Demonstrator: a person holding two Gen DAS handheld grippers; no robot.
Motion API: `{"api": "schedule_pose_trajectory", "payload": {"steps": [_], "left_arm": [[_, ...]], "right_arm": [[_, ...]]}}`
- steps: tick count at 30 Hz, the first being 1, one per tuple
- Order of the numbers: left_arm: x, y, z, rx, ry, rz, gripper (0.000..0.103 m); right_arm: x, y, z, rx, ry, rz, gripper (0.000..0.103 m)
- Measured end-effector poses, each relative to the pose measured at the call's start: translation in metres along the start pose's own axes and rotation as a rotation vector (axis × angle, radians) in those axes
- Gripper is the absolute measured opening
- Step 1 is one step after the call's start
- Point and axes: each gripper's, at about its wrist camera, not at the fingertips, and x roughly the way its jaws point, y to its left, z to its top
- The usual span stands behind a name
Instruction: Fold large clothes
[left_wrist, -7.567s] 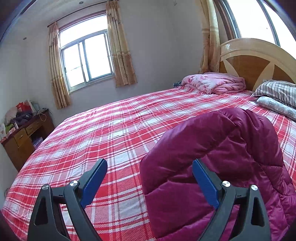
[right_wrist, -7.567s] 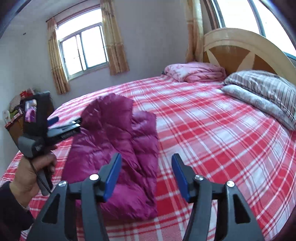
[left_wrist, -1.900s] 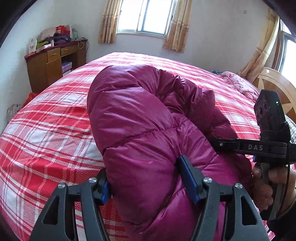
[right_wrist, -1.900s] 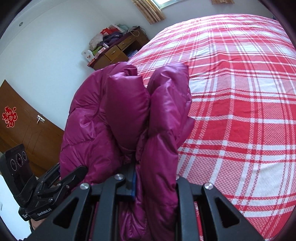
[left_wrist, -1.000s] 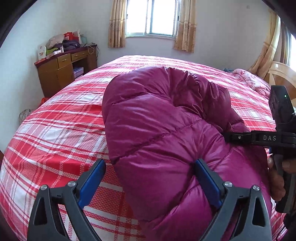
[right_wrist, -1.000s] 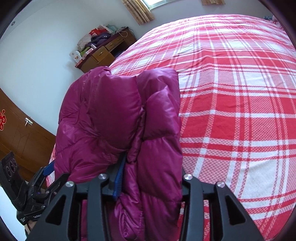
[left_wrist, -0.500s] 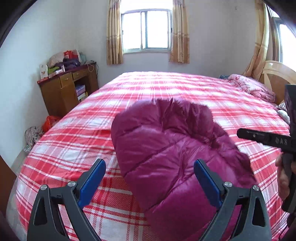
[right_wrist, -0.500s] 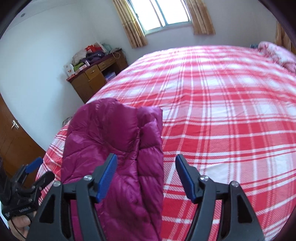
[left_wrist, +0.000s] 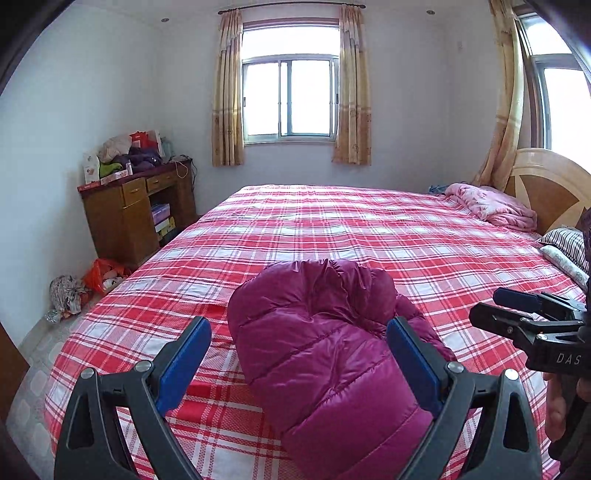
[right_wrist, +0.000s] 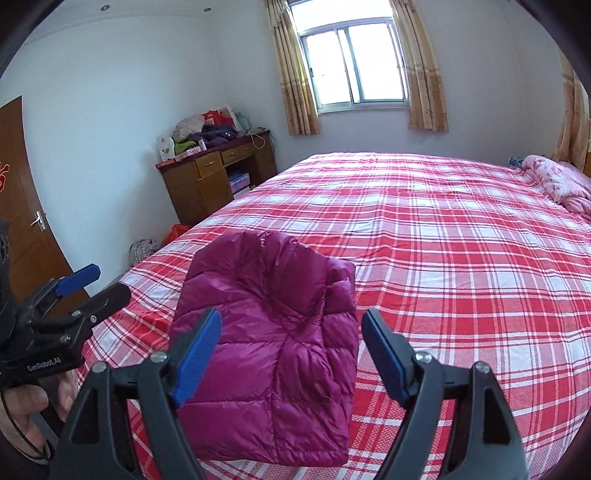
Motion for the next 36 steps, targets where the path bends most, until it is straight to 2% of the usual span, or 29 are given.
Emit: {"api": "schedule_pose_trajectory", "payload": {"steps": [36], "left_arm": [[-0.0028,-0.0005,-0.0020,-0.009,-0.004,0.008,0.096]], "right_arm": [[-0.0091,0.0106,-0.0058,-0.001,-0.015,0.014,0.084]]}}
